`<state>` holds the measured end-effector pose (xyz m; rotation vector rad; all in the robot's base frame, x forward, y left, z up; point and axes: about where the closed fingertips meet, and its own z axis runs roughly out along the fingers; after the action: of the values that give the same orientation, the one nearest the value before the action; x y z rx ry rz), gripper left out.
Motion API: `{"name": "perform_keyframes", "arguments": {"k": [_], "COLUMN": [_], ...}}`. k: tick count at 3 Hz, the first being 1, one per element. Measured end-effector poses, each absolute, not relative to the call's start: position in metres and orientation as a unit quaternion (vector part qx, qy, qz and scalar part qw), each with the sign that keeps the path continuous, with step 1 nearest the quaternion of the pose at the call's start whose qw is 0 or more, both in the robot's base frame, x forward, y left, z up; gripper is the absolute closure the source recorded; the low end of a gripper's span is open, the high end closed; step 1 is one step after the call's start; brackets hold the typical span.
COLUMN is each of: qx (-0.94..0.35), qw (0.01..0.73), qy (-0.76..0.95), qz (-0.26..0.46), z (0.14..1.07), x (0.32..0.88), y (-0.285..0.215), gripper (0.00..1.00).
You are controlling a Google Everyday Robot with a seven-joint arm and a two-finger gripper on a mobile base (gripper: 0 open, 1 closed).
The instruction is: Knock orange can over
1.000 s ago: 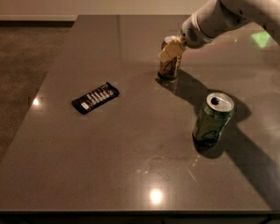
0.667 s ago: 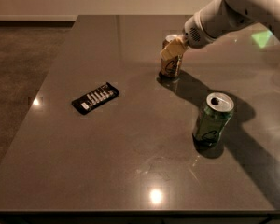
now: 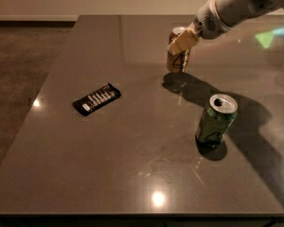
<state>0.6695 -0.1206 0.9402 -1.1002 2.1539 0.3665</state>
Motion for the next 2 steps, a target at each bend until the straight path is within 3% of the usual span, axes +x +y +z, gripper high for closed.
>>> {"name": "perform_keyframes", "arguments": {"k": [2], "qx": [-0.518], "qw": [0.25], "qy": [0.814], "qz": [0.079], "z": [0.955], "x": [0.643], "y": [-0.119], "gripper": [1.0]}}
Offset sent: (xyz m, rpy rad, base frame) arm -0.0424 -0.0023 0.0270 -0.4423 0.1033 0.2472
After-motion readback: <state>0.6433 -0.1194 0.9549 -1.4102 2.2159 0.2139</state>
